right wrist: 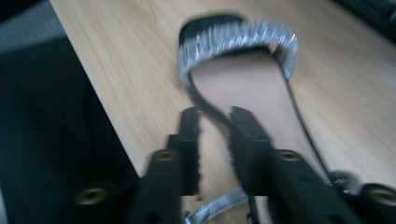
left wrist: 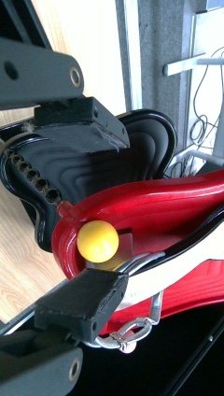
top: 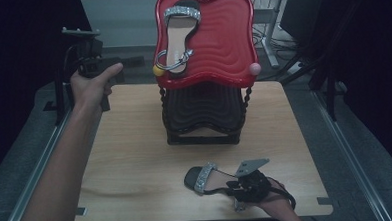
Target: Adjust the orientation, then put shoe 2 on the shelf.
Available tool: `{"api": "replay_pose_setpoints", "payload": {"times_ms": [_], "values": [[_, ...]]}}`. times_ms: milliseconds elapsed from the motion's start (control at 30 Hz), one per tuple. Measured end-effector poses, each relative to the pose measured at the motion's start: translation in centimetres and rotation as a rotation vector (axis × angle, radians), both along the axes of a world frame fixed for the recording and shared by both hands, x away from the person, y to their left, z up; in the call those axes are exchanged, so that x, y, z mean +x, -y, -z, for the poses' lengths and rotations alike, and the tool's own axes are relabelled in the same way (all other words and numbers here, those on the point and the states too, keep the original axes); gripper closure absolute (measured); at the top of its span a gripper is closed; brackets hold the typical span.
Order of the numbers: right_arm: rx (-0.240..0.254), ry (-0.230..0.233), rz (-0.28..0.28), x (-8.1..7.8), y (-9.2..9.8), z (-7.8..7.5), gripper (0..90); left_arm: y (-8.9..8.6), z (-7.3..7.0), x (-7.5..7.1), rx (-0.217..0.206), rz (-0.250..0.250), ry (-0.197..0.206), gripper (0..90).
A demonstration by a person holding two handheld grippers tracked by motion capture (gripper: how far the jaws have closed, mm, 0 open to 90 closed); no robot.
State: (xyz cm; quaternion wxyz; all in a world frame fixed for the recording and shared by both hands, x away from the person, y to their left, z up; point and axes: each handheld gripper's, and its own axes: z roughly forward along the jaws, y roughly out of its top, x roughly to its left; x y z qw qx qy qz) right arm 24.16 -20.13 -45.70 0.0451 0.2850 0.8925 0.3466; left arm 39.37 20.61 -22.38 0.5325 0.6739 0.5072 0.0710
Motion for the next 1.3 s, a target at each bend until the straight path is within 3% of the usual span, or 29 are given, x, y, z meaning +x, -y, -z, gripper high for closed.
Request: {"api": "replay_pose_setpoints", "payload": {"times_ms": [67, 167, 233, 533, 800, 967, 1067, 1100, 1300], "values": [[0.033, 0.002, 0.007, 0.4, 0.3, -0.6, 55.7, 0.0, 0.0, 0.0, 0.000, 0.000, 0.002, 30.2], [-0.013, 0.022, 0.018, 1.2, 0.4, -1.0, 44.7, 0.0, -0.1, 0.0, 0.002, -0.001, -0.002, 30.2], [-0.034, -0.001, 0.020, 2.2, 0.4, -0.9, 37.3, 0.1, -0.2, 0.1, 0.006, 0.001, 0.002, 30.2], [-0.239, -0.086, -0.042, 4.6, -1.3, 1.5, 26.1, 0.6, -0.3, 0.2, 0.012, 0.011, 0.002, 30.2], [-0.365, -0.126, -0.067, 5.5, -2.2, 3.4, 23.5, 0.9, -0.2, 0.3, 0.014, 0.013, 0.001, 30.2], [-0.434, -0.123, -0.112, 5.5, -2.7, 4.3, 29.0, 0.8, 0.0, 0.3, 0.014, 0.014, 0.000, 30.2], [-0.461, -0.132, -0.109, 5.4, -3.1, 4.7, 38.1, 0.7, 0.2, 0.2, 0.014, 0.011, -0.002, 30.2], [-0.450, -0.139, -0.119, 5.5, -3.1, 4.6, 40.9, 0.7, 0.2, 0.2, 0.011, 0.010, -0.005, 30.2], [-0.471, -0.141, -0.137, 5.6, -3.3, 4.5, 42.4, 0.6, 0.1, 0.2, 0.008, 0.011, 0.000, 30.2]]}}
